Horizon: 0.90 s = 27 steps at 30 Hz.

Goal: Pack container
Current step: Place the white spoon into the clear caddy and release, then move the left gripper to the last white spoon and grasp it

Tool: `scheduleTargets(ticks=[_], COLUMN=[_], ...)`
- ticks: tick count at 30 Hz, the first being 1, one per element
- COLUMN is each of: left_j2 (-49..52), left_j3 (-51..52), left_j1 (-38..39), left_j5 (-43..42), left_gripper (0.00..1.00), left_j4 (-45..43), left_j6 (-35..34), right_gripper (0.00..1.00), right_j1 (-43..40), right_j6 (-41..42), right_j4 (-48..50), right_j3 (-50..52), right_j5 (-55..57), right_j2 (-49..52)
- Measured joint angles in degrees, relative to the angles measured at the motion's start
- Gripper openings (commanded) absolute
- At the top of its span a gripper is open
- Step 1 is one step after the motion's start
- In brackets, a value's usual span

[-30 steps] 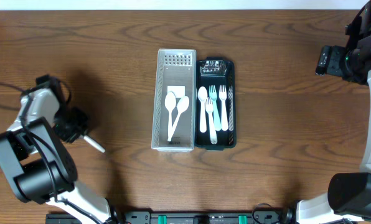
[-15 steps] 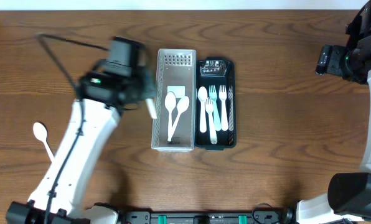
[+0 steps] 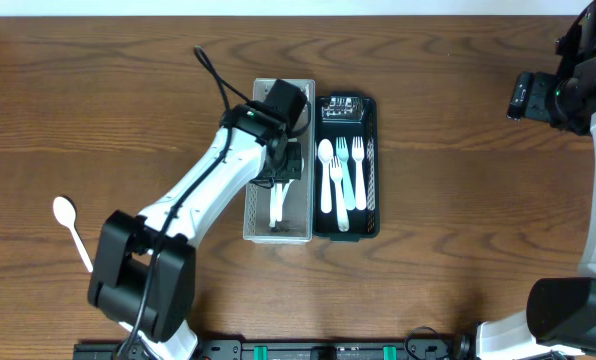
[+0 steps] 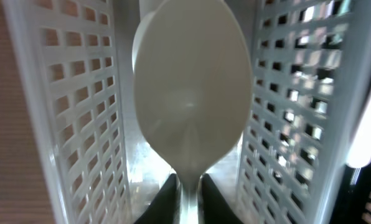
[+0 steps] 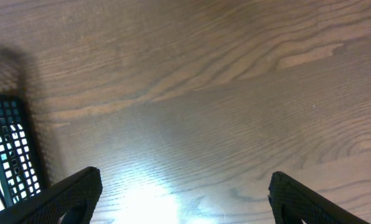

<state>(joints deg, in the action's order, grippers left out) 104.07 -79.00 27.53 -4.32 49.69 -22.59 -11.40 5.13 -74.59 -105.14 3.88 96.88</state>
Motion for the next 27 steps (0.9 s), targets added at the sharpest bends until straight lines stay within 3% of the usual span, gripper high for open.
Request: scheduleTargets(ticks=[8, 12, 16, 20, 27], left_j2=[-2.23, -8.94, -18.56, -25.09, -24.65], left_j3=[-0.85, -2.32, -3.74, -4.52, -2.86], left_j1=[-2.45, -7.23, -16.70, -31.23, -54.62], left_j5=[0.70, 4.39, 7.98, 9.62, 8.70], left_gripper=[0.35, 0.35, 0.42, 0.47, 0.49], left_j4=[2.95, 6.80, 9.29, 11.19, 11.28], left_j6=[1.27, 1.70, 1.81, 1.84, 1.88], right_gripper=[0.89, 0.89, 0.89, 0.89, 0.89], right_j1=[0.00, 0.00, 0.00, 0.00, 0.00], right_j6=[0.00, 0.00, 0.00, 0.00, 0.00], right_j4=[0.00, 0.04, 0.00, -0.11, -0.15], right_j3=[0.00, 0.00, 0.00, 0.00, 0.00], right_j5=[0.02, 0.02, 0.00, 0.02, 0.02], right_j2=[0.00, 0.00, 0.00, 0.00, 0.00])
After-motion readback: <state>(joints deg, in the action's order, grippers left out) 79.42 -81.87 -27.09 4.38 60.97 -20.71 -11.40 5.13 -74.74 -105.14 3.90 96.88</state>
